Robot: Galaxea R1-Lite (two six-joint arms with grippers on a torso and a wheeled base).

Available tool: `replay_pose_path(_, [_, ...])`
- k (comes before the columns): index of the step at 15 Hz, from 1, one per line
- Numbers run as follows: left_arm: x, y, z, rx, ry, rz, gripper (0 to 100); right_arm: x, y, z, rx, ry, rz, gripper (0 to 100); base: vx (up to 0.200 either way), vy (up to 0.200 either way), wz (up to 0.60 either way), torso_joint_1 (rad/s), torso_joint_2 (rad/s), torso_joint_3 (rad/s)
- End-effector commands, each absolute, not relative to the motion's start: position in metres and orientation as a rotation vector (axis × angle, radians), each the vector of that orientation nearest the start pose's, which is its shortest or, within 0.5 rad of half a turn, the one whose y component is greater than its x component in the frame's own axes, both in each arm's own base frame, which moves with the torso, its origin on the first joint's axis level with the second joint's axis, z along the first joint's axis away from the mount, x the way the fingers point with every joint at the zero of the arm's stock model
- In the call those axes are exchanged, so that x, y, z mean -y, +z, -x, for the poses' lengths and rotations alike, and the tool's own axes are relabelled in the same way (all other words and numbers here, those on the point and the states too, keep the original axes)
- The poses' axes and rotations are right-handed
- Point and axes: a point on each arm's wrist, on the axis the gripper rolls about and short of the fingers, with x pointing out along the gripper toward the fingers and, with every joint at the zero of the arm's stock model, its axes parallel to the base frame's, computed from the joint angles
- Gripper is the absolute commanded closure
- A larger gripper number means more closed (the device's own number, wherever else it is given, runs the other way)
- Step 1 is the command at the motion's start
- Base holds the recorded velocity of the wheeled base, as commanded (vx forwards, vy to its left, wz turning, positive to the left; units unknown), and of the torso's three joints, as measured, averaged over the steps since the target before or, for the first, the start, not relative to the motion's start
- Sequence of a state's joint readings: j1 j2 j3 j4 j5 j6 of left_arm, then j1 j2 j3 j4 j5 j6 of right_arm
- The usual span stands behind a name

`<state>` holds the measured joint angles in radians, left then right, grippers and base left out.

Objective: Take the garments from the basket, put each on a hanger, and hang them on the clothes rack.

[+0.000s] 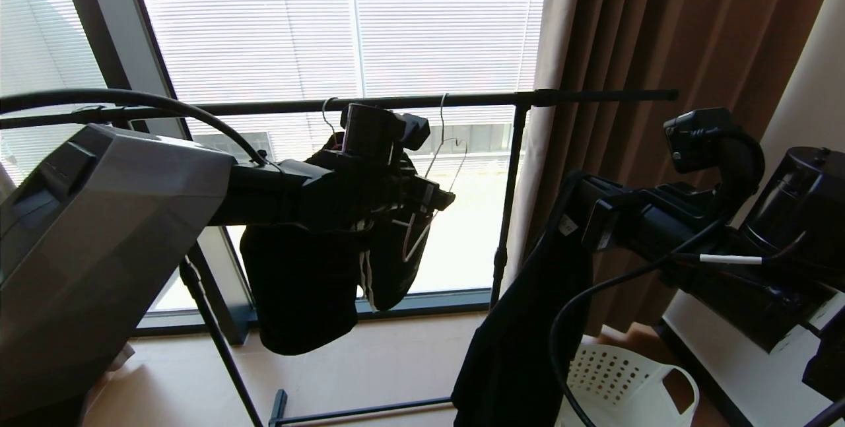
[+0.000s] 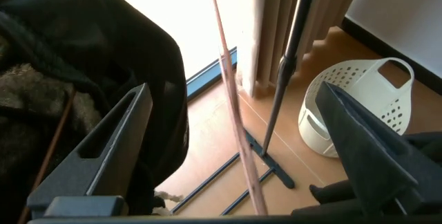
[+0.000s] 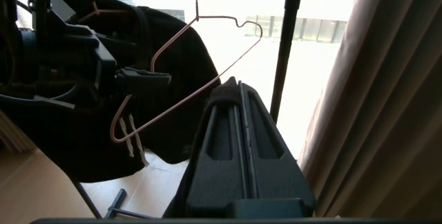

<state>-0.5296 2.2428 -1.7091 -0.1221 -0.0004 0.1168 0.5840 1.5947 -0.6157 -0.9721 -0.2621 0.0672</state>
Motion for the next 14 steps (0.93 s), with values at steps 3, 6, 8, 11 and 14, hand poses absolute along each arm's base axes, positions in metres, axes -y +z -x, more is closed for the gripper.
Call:
replay_pose_path(3, [0.243,0.156,-0.414,-0.384,-0.547,-0.225,0,-0.144,0.194,-0.228,-0.024,0.323,-0.061,100,0.000,0.000,0.00,0.000,0.00,0.000])
replay_pose_path(6, [0.242,0.151,-0.417,-0.394,-0.543,-0.226,100,-0.145,0.194,-0.228,-0.024,0.323,-0.061,100,0.000,0.000,0.00,0.000,0.00,0.000])
replay_pose_path(8, [0.243,0.148,-0.418,-0.401,-0.541,-0.229,100,-0.145,0.194,-0.229,-0.024,0.323,-0.061,100,0.000,0.000,0.00,0.000,0.00,0.000])
replay_pose_path(11, [0.242,0.147,-0.419,-0.402,-0.536,-0.227,100,-0.145,0.194,-0.229,-0.025,0.323,-0.061,100,0.000,0.000,0.00,0.000,0.00,0.000])
replay_pose_path(14, [0.240,0.151,-0.421,-0.390,-0.529,-0.220,100,-0.146,0.191,-0.230,-0.033,0.323,-0.057,100,0.000,0.000,0.00,0.000,0.00,0.000])
